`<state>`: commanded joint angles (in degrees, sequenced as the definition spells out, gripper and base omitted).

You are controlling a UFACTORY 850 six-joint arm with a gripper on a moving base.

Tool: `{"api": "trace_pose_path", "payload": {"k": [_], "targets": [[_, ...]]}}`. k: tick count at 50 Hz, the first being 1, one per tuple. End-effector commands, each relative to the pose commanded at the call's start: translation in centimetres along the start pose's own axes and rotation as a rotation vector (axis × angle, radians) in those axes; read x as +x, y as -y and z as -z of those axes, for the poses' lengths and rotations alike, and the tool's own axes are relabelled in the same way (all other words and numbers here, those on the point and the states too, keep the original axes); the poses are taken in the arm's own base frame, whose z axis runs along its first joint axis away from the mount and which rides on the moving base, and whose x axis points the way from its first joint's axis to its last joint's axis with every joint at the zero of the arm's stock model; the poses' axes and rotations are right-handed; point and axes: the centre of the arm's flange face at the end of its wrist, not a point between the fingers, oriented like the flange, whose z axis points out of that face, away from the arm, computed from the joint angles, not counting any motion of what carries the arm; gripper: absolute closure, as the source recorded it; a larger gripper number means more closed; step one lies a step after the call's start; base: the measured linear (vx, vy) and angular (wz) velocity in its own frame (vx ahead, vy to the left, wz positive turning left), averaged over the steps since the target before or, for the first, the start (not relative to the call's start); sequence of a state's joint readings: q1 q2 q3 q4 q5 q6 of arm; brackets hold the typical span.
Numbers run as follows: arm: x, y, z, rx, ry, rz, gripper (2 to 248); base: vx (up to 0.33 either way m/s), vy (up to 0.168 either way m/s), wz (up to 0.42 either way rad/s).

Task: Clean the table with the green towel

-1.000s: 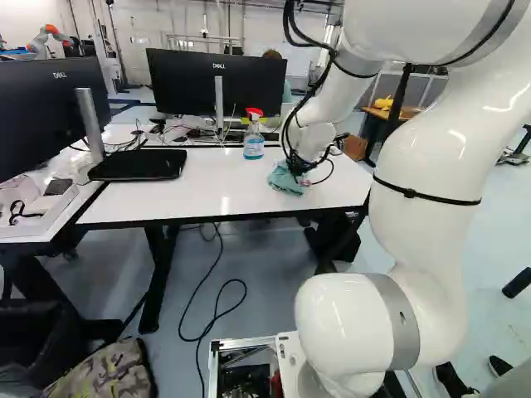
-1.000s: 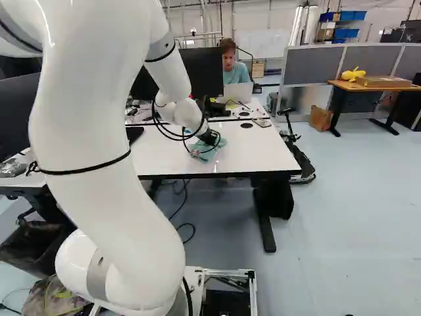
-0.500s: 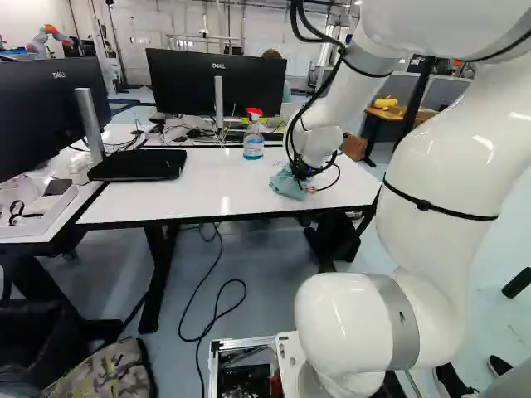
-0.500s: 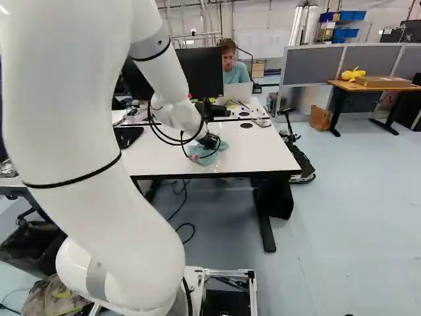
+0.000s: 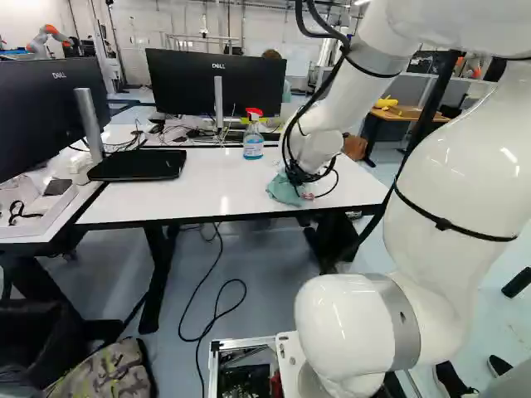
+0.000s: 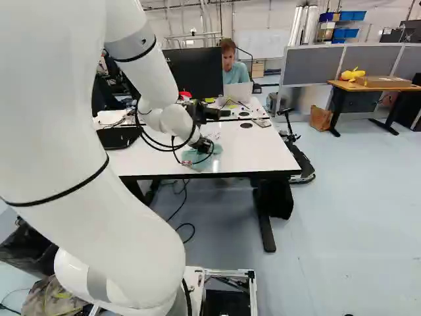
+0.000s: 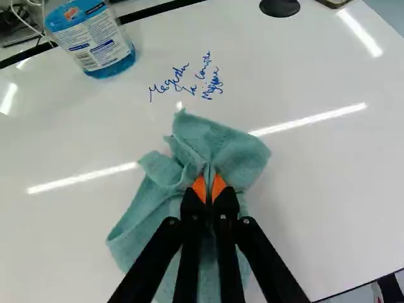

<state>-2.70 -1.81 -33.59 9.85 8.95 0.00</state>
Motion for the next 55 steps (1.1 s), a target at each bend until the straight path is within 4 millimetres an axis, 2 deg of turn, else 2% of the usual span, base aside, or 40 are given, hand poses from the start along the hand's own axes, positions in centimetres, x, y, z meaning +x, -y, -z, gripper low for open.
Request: {"api": "trace_pose_path", "payload": {"k": [14, 29, 42, 55], "targets": [[0.2, 2.2, -0.5, 0.032, 0.003, 0.038, 219, 0.0, 0.0, 0.0], [2.2, 3.1, -2.2, 0.039, -0.001, 0.044, 219, 0.0, 0.0, 0.0], [4.1, 2.9, -3.9, 0.03, -0.009, 0.032, 219, 0.0, 0.0, 0.0], [5.4, 1.4, -4.8, 0.007, -0.017, 0.004, 219, 0.0, 0.0, 0.0]]}}
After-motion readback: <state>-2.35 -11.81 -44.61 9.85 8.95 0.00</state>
